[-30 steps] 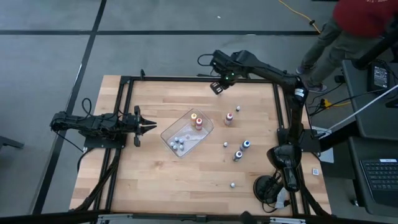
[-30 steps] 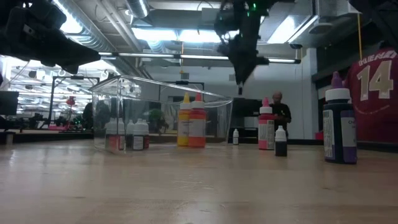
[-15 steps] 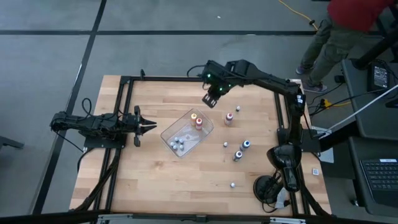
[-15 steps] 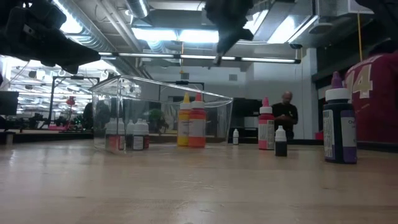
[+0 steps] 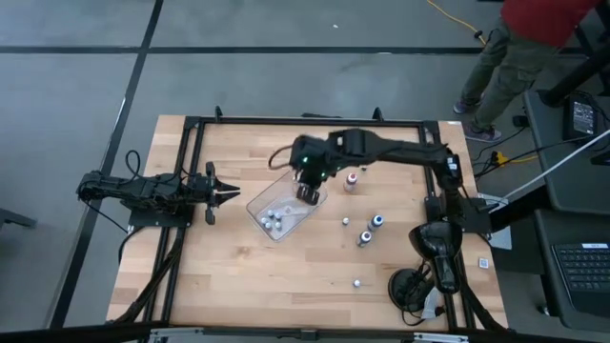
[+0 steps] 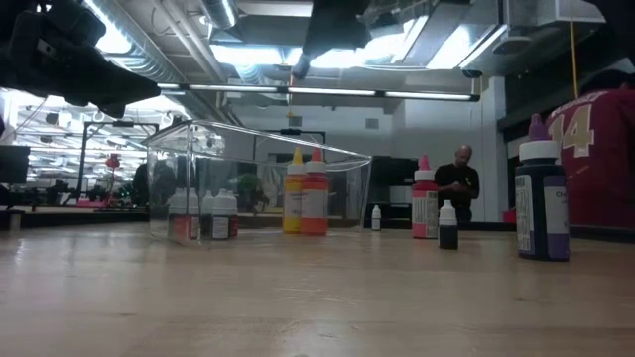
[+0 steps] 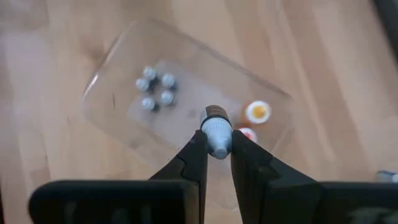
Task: Pick & Place food coloring
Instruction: Put the top small black food coloring bottle into the transparent bin
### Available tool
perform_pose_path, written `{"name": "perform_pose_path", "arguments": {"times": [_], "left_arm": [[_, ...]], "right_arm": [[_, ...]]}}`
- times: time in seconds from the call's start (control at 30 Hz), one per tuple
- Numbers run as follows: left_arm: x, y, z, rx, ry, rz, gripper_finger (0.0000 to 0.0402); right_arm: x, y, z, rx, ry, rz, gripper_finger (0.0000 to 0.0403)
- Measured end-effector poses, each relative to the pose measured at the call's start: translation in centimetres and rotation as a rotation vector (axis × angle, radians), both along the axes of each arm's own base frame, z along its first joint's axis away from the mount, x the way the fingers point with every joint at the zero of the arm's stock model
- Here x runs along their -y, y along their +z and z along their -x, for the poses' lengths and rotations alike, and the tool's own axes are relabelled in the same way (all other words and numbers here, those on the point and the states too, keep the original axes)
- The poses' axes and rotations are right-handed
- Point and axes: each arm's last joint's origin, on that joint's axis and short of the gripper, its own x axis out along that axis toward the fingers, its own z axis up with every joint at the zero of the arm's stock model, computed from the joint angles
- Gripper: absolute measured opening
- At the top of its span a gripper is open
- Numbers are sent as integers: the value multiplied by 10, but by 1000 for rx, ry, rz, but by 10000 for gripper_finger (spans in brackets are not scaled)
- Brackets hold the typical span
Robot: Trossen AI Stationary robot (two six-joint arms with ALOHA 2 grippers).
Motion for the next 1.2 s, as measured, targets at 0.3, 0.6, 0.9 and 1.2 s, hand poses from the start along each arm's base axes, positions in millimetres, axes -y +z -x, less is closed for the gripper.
{"name": "perform_pose_path", "arguments": {"times": [0.3,0.6,0.9,1.2], "left_arm": [[0,0,0,0,0,0,52],[0,0,0,0,0,0,58],[0,0,0,0,0,0,52],[0,0,0,0,1,0,58]], "right_arm": [[-25,-38,-24,-76,60,-14,55],[-40,-76,-46,-123,94,-49,55],[-45,-82,-66,-69,160,-16,55],[-51,-94,-73,-152,192,-41,55]]}}
